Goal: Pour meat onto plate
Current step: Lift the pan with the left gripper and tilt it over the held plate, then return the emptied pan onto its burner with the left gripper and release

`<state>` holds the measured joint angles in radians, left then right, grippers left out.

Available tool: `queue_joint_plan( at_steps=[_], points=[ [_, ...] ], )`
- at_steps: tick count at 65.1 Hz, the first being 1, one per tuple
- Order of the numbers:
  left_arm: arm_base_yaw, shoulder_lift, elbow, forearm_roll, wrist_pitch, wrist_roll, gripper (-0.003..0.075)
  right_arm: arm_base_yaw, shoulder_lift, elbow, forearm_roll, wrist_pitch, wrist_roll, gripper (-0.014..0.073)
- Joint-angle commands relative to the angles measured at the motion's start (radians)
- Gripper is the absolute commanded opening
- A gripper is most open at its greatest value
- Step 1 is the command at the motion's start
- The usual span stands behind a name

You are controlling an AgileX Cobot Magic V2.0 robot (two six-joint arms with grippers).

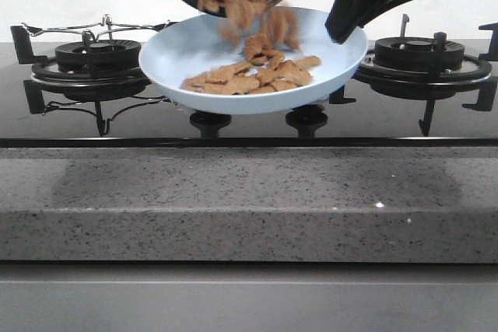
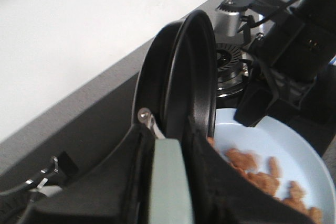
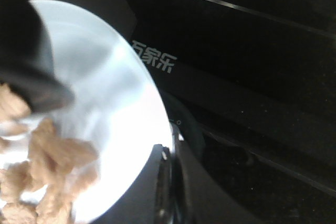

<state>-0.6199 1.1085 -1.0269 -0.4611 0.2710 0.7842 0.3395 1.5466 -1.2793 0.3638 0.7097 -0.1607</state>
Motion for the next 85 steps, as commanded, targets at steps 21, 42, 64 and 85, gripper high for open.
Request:
queue_joint_plan(
  at_steps=[21, 42, 64, 85],
  points=[
    [-0.028, -0.031, -0.032, 0.156, -0.141, -0.003, -0.002, -0.001, -0.049, -0.028, 0.022, -0.054, -0.005, -0.0069],
    [0.091, -0.018, -0.09, -0.001, -0.035, -0.011, -0.002, -0.001, -0.049, -0.028, 0.022, -0.054, -0.005, -0.0069],
    [0.518, 0.149, -0.272, -0.394, 0.293, -0.011, -0.002, -0.001, -0.049, -0.028, 0.022, -0.054, -0.005, -0.0069],
    [0.796, 0.298, -0.282, -0.817, 0.487, -0.011, -0.002, -0.001, -0.049, -0.028, 0.022, -0.054, -0.005, -0.0069]
  ],
)
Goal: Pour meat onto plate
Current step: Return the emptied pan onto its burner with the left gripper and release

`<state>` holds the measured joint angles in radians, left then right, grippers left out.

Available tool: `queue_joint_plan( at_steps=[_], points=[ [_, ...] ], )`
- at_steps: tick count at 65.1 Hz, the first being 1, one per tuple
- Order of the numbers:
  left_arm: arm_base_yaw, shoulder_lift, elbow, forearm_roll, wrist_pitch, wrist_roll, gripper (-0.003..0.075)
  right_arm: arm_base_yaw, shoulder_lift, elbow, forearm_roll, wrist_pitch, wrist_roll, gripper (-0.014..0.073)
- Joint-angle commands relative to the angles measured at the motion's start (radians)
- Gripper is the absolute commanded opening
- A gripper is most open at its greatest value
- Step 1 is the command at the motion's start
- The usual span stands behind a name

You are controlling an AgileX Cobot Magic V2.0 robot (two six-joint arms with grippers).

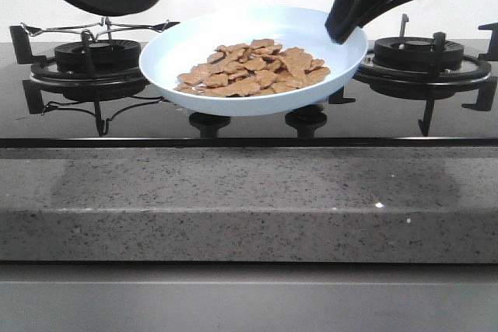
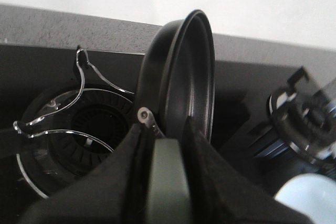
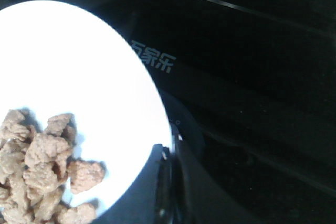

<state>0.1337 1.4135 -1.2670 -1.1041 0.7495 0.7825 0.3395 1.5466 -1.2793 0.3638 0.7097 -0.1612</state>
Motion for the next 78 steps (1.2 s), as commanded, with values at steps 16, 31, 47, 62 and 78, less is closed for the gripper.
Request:
queue_joint_plan(
  at_steps=[16, 31, 47, 62, 78],
  points=[
    [0.15, 0.124, -0.042, -0.459, 0.179, -0.01, -0.002, -0.001, -0.049, -0.028, 0.022, -0.054, -0.005, -0.0069],
    [0.165, 0.234, -0.042, -0.551, 0.248, -0.01, -0.002, -0.001, -0.049, -0.028, 0.022, -0.054, -0.005, -0.0069],
    [0.171, 0.327, -0.042, -0.581, 0.254, -0.062, -0.002, -0.001, -0.049, -0.028, 0.022, -0.054, -0.005, -0.0069],
    [0.178, 0.366, -0.04, -0.537, 0.27, -0.113, -0.002, -0.001, -0.049, -0.028, 0.022, -0.054, -0.005, -0.0069],
    [0.178, 0.378, -0.04, -0.498, 0.281, -0.116, 0.003, -0.001, -0.049, -0.028, 0.022, -0.054, -0.005, -0.0069]
  ],
)
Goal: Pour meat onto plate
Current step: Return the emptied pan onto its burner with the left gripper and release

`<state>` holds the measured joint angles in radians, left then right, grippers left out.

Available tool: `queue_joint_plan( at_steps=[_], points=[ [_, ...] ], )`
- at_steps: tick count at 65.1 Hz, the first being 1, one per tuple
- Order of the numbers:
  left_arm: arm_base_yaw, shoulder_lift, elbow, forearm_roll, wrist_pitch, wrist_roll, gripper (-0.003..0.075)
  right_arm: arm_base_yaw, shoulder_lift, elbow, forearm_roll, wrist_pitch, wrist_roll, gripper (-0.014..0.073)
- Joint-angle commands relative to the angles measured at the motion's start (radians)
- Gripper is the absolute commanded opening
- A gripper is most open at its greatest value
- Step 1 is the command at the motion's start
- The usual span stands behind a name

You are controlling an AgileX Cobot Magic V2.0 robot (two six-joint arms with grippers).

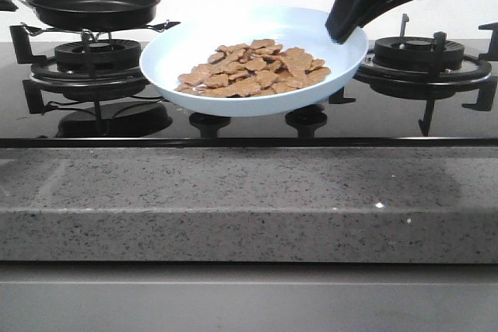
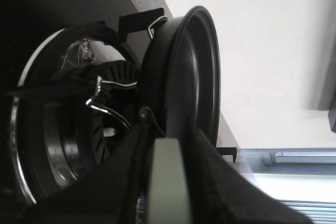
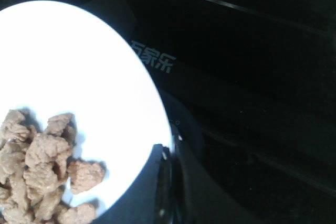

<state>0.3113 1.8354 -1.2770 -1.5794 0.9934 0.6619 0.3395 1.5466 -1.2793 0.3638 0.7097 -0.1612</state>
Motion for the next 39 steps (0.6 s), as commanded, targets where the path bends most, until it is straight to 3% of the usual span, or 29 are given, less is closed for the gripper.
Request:
queue_joint_plan(
  at_steps=[1, 6, 14, 20, 24, 39],
  points=[
    [0.0, -0.044, -0.03, -0.021, 0.037, 0.005, 0.0037, -0.001, -0.049, -0.028, 0.022, -0.054, -0.005, -0.0069],
    [0.001, -0.044, -0.03, -0.021, 0.037, 0.005, 0.0135, -0.001, -0.049, -0.028, 0.022, -0.054, -0.005, -0.0069],
    [0.001, -0.044, -0.03, -0.019, 0.037, 0.005, 0.0365, -0.001, -0.049, -0.028, 0.022, -0.054, -0.005, -0.0069],
    [0.013, -0.044, -0.032, -0.008, 0.055, 0.005, 0.0477, -0.001, -0.049, -0.028, 0.022, -0.054, -0.005, -0.0069],
    [0.032, -0.054, -0.032, 0.009, 0.075, 0.007, 0.0507, -0.001, -0.049, -0.028, 0.022, -0.054, -0.005, -0.0069],
    [0.1, -0.157, -0.032, 0.139, 0.092, 0.007, 0.0503, -0.001, -0.049, -0.028, 0.022, -0.054, -0.005, -0.0069]
  ],
)
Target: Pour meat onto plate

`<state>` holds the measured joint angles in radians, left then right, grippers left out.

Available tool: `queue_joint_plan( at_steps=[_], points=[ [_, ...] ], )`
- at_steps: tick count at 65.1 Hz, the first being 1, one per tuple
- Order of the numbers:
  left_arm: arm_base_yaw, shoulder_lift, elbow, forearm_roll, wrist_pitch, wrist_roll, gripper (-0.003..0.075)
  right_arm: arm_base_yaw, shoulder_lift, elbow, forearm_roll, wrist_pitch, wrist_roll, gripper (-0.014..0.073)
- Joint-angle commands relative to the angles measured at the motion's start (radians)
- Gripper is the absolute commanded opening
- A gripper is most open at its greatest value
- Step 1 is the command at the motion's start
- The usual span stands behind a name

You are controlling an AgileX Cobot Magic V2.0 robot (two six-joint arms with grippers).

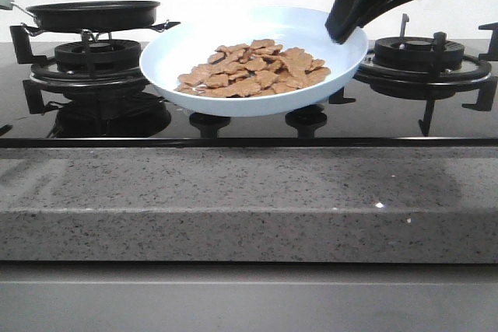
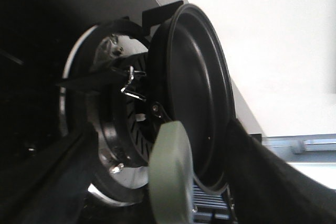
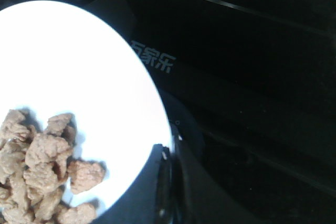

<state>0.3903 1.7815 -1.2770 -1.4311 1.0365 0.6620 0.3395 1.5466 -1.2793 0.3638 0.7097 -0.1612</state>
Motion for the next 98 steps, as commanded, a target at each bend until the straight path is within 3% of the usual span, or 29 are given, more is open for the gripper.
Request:
queue_joint_plan(
  at_steps=[1, 22, 30, 42, 53, 60, 76, 98],
  points=[
    [0.023, -0.119, -0.032, 0.001, 0.049, 0.006, 0.0503, -0.001, -0.049, -0.028, 0.022, -0.054, -0.005, -0.0069],
    [-0.01, -0.409, -0.032, 0.274, 0.002, -0.044, 0.0502, -0.001, -0.049, -0.028, 0.022, -0.054, -0.005, -0.0069],
    [-0.119, -0.528, -0.032, 0.462, -0.069, -0.113, 0.0501, -0.001, -0.049, -0.028, 0.022, -0.054, -0.005, -0.0069],
    [-0.346, -0.686, 0.0, 0.874, -0.158, -0.346, 0.0491, -0.001, -0.049, -0.028, 0.022, -0.054, -0.005, -0.0069],
    [-0.546, -0.825, 0.12, 1.199, -0.189, -0.603, 0.0491, -0.001, -0.049, -0.028, 0.022, -0.056, -0.005, -0.0069],
    [-0.619, -0.893, 0.213, 1.344, -0.198, -0.717, 0.0491, -0.001, -0.049, -0.028, 0.022, -0.057, -0.005, -0.0069],
    [-0.651, -0.98, 0.369, 1.396, -0.198, -0.753, 0.0491, -0.012, -0.052, -0.094, 0.023, -0.024, -0.005, -0.0069],
    [-0.651, -0.984, 0.387, 1.392, -0.198, -0.753, 0.0491, -0.1, 0.088, -0.383, 0.049, 0.103, -0.005, -0.0069]
  ],
)
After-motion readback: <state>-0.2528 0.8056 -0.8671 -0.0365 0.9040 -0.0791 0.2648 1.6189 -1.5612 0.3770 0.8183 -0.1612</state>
